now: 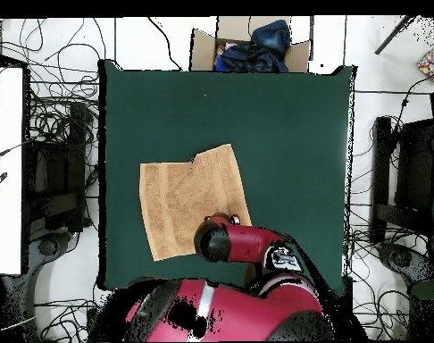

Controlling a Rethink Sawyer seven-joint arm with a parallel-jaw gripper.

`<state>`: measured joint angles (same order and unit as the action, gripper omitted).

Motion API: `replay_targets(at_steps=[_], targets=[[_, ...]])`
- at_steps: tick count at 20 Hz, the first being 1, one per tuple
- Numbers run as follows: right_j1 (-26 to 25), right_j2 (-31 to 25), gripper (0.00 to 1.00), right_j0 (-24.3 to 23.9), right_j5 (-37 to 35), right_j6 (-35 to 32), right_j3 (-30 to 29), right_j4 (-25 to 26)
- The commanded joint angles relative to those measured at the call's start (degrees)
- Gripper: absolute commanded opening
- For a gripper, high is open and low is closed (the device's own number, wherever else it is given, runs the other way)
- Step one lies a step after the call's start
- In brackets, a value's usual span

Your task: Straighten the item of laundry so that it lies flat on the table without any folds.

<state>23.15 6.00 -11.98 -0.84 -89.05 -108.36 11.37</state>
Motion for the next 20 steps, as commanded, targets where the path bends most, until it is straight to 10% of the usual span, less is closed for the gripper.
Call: replay_targets(at_steps=[1, 7, 20], targets=[[-14.82, 4.65, 0.00, 5.07, 5.16, -11.82, 10.43, -4.79], [-21.27, 21.38, 0.00, 18.04, 17.03, -17.34, 8.72, -16.81], [-23.23, 25.53, 0.00, 16.99, 20.20, -10.30, 7.12, -22.26]])
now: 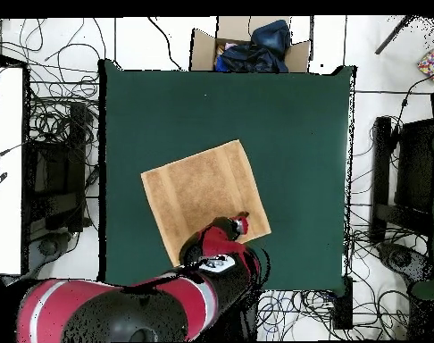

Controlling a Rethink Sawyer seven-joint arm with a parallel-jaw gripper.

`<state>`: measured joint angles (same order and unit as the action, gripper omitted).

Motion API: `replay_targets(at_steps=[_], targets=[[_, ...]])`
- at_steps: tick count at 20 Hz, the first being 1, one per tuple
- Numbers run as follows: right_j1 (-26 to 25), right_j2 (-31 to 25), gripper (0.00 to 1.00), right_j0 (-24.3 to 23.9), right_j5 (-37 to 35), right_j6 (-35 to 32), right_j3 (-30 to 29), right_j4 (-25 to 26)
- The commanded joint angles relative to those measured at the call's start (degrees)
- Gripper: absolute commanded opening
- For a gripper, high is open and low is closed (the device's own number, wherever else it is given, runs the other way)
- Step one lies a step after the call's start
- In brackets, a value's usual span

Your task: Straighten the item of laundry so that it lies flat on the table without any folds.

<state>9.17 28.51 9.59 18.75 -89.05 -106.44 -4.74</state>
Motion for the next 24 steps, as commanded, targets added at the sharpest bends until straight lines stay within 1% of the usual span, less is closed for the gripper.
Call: replay_targets(at_steps=[1, 4, 7, 9, 12, 15, 17, 19, 21, 24], targets=[[-9.20, 3.14, 0.00, -4.60, 0.44, -10.05, 5.04, -6.41], [-9.27, 3.11, 0.00, -5.14, -0.33, -9.48, 5.02, -6.96], [-9.30, 2.39, 0.00, -6.08, -0.54, -9.04, 5.49, -6.26], [-8.00, 1.06, 0.00, -7.52, -0.85, -9.06, 4.83, -4.34], [-4.35, -1.53, 0.00, -10.06, -3.58, -7.98, 3.68, -0.42], [-2.45, -3.80, 0.00, -11.94, -6.37, -7.13, 3.71, 1.30], [-0.19, -5.30, 0.00, -13.02, -8.73, -6.80, 3.31, 2.47], [3.85, -8.14, 0.00, -15.05, -11.94, -6.51, 1.87, 4.75], [8.09, -12.11, 0.00, -18.08, -15.57, -5.57, 0.55, 7.60], [12.57, -18.20, 0.00, -22.67, -21.64, -3.48, 0.00, 10.36]])
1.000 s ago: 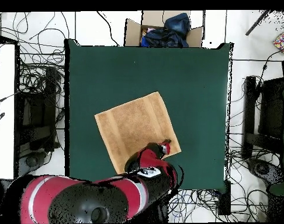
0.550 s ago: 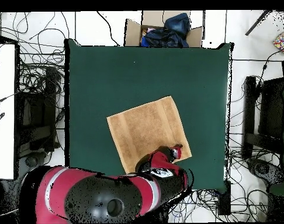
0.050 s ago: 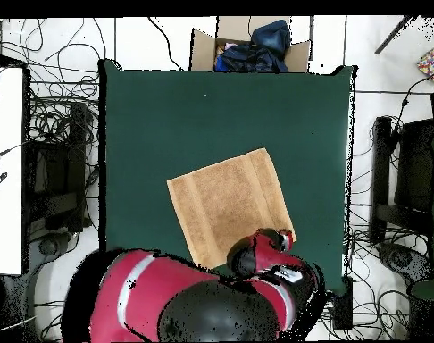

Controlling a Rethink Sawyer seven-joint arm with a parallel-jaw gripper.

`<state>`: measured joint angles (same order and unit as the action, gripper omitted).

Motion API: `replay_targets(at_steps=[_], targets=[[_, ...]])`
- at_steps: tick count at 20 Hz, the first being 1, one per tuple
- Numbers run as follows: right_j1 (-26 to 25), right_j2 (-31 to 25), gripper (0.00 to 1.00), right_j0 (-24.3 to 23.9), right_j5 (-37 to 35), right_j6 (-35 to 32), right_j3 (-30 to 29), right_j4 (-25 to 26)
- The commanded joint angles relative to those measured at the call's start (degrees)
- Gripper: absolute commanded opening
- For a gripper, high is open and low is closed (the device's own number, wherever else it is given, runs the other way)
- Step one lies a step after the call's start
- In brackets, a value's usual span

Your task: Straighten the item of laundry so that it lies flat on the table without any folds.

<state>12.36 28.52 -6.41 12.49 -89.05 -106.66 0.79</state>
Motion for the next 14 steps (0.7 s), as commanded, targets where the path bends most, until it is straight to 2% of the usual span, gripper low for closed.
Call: replay_targets(at_steps=[1, 7, 14], targets=[[10.48, -20.06, 0.00, -8.10, -17.18, -2.89, 0.15, 5.39], [16.29, -23.44, 0.00, -9.78, -25.67, -2.35, -0.56, 5.54], [22.59, -27.17, 0.00, -11.82, -29.36, -2.29, -2.35, 6.08]])
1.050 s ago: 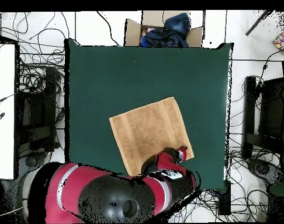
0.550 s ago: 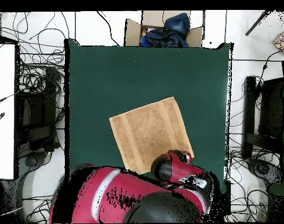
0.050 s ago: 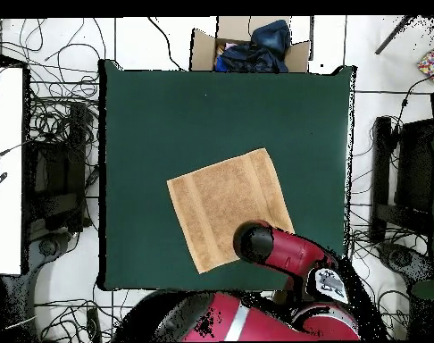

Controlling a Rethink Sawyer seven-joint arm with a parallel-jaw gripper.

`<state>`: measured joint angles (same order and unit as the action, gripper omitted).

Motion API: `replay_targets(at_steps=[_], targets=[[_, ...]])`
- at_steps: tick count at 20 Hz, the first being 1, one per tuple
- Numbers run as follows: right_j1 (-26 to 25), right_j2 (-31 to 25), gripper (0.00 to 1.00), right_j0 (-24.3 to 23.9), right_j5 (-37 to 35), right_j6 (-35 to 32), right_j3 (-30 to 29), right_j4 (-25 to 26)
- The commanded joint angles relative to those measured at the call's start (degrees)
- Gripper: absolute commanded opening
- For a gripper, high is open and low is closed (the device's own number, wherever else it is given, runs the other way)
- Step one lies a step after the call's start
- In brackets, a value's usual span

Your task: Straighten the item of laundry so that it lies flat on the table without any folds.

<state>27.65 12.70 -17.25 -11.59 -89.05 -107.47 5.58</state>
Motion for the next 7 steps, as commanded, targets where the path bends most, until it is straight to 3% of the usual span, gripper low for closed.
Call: replay_targets(at_steps=[1, 7], targets=[[8.09, -11.71, 0.00, -1.21, -4.57, -2.19, -1.66, 1.79], [8.71, -13.15, 0.00, -1.67, -6.10, -2.63, -0.37, 1.63]])
